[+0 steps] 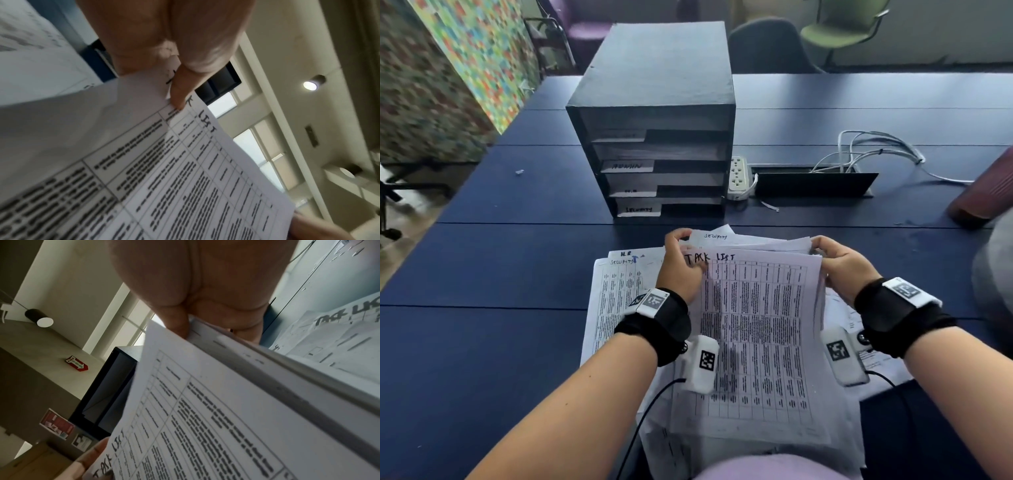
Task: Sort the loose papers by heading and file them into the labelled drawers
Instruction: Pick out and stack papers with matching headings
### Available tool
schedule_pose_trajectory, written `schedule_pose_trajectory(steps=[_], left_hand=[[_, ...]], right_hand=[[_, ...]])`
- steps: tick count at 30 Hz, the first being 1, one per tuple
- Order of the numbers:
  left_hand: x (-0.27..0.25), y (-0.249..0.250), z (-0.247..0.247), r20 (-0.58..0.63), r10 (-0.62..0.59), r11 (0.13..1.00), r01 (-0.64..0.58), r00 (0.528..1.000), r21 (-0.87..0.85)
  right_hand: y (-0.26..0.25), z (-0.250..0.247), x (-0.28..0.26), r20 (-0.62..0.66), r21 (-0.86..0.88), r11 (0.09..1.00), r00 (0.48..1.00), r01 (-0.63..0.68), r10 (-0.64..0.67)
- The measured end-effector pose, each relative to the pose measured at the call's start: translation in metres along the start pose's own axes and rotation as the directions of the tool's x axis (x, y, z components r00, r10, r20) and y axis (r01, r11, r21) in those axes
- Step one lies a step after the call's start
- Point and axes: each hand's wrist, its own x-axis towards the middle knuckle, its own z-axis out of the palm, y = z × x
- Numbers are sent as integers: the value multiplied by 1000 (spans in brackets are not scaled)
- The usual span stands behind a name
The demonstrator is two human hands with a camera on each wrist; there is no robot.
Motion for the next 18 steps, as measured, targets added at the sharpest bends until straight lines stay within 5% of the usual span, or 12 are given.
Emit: schedule_pose_trajectory(steps=[3, 7, 11, 14, 18], left_hand=[[2, -8, -4, 29, -106, 991, 103, 994, 89], [4, -13, -3, 79, -214, 976, 216, 974, -13], [-1, -11, 1, 142, -167, 982, 177, 976, -68], [-8, -4, 2, 238, -101, 986, 129, 966, -104], [-11, -1, -9, 282, -125, 974, 171, 951, -146]], right_hand=[[6, -4, 4, -35, -60, 998, 999, 9, -12], [4, -7, 8, -39, -444, 894, 996, 52, -78], [-16, 6, 6, 68, -901, 408, 978, 145, -198], [-23, 22, 0, 217, -961, 125, 955, 245, -201], [-9, 33, -4, 264, -935, 199, 951, 294, -162]])
